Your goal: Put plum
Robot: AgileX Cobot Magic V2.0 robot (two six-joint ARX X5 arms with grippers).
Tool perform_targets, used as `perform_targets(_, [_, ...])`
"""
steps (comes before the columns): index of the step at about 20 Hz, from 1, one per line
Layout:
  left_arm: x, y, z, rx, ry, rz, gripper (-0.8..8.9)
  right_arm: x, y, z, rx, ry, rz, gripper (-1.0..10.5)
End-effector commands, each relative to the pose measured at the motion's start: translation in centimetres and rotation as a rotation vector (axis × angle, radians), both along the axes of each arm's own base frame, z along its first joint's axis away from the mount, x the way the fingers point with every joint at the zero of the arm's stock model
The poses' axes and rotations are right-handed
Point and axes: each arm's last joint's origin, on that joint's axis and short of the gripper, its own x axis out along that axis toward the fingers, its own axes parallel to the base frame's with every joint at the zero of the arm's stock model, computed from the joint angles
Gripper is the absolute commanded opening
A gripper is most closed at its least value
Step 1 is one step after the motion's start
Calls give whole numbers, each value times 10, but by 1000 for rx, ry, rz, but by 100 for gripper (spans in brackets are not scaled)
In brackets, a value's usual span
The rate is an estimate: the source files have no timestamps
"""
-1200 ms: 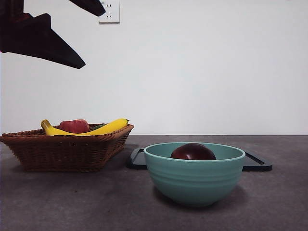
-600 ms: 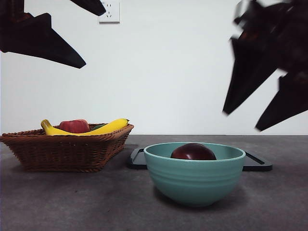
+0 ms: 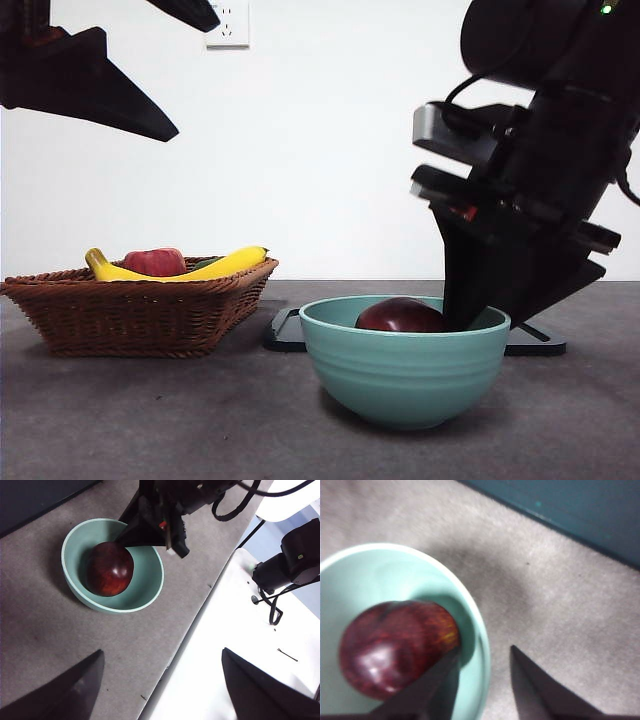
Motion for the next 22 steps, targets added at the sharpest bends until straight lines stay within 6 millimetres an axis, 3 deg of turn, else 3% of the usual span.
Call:
perform_targets(1, [0, -2, 2, -6, -13, -16, 374, 2, 4, -2, 3, -3, -8, 42])
perform_targets(5, [0, -2, 2, -5, -16, -18, 374, 4, 5, 7, 31, -39, -12, 4])
perform_targets(9, [0, -2, 2, -5, -16, -18, 374, 18, 8, 34, 69, -98, -38, 4])
perform_targets(15, [0, -2, 2, -5, -19, -21, 374, 72, -20, 70, 109, -195, -190, 4])
perform_targets(18, [0, -2, 2, -5, -19, -20, 374, 109, -26, 69, 77, -181, -223, 4])
perform_targets(22, [0, -2, 2, -5, -19, -20, 374, 144, -18, 42, 46, -119, -231, 4])
